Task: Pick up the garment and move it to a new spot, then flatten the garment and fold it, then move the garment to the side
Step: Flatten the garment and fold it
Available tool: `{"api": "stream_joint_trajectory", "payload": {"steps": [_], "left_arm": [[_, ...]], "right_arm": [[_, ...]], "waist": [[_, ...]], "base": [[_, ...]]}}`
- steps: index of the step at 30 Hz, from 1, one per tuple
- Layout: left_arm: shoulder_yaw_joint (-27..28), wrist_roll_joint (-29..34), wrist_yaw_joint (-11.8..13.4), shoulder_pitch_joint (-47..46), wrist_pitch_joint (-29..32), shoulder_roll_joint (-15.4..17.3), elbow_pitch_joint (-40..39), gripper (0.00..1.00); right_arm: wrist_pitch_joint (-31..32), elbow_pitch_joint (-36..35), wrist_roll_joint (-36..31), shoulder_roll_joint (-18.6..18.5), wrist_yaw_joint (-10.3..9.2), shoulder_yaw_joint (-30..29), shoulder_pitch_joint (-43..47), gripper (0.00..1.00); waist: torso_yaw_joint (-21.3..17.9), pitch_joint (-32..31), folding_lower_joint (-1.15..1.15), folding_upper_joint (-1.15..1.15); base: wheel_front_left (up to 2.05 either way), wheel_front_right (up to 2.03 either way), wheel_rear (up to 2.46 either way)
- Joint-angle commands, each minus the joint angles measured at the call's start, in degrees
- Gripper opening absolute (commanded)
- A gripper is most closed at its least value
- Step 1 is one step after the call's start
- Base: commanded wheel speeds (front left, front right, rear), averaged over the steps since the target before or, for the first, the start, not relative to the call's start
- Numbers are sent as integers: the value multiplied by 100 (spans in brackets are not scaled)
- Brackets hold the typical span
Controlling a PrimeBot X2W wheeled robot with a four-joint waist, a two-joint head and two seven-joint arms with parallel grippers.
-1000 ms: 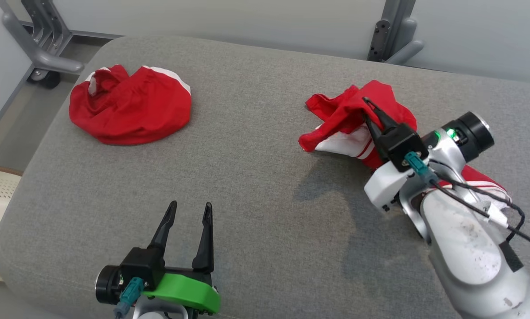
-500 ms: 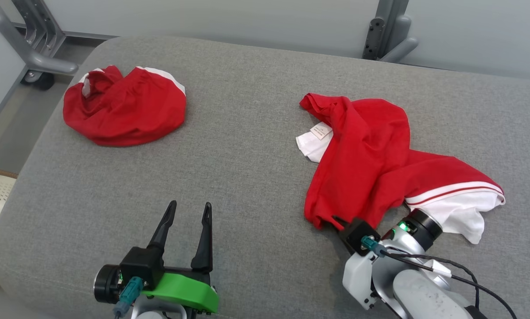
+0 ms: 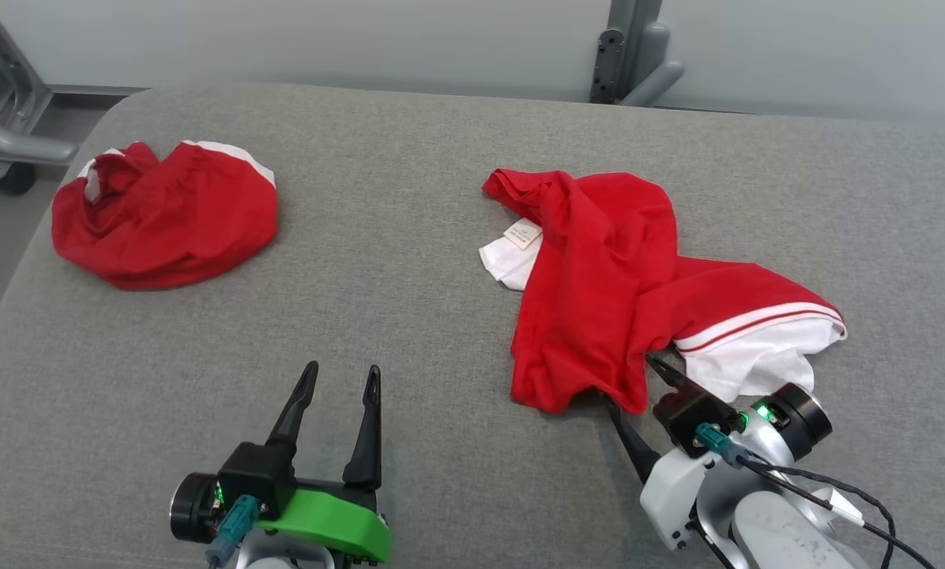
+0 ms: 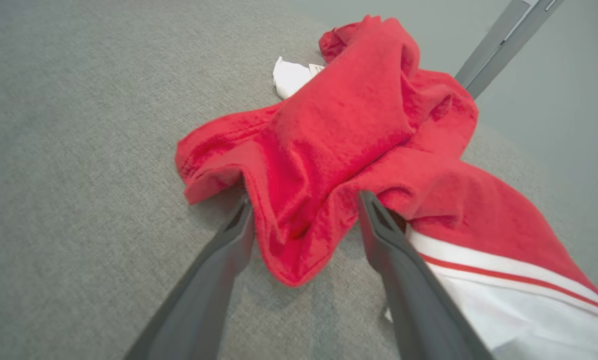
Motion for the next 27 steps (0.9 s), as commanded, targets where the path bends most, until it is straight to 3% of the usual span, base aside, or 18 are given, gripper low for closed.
{"api": "stream_joint_trajectory", "payload": {"steps": [1, 16, 22, 27], "left_arm": [[12, 43, -21, -7, 1, 9, 33, 100], [-158, 5, -192, -134, 1, 10, 531, 100], [-412, -161, -275, -386, 1, 11, 1176, 100], [-635, -319, -288, -782, 1, 13, 1829, 100]], "right_arm": [[-52, -172, -79, 28, -10, -123, 170, 100], [-262, -1737, -110, 466, -10, -2061, 1059, 100], [-503, -2070, 29, 614, -10, -2744, 932, 100], [-714, -2147, 451, 631, -10, -2975, 816, 100]], "waist": [[-240, -18, 0, 14], [-1216, -104, 0, 14], [-1511, -23, 0, 14], [-1755, 116, 0, 14]], "base": [[0, 0, 0], [0, 0, 0], [0, 0, 0], [0, 0, 0]]}}
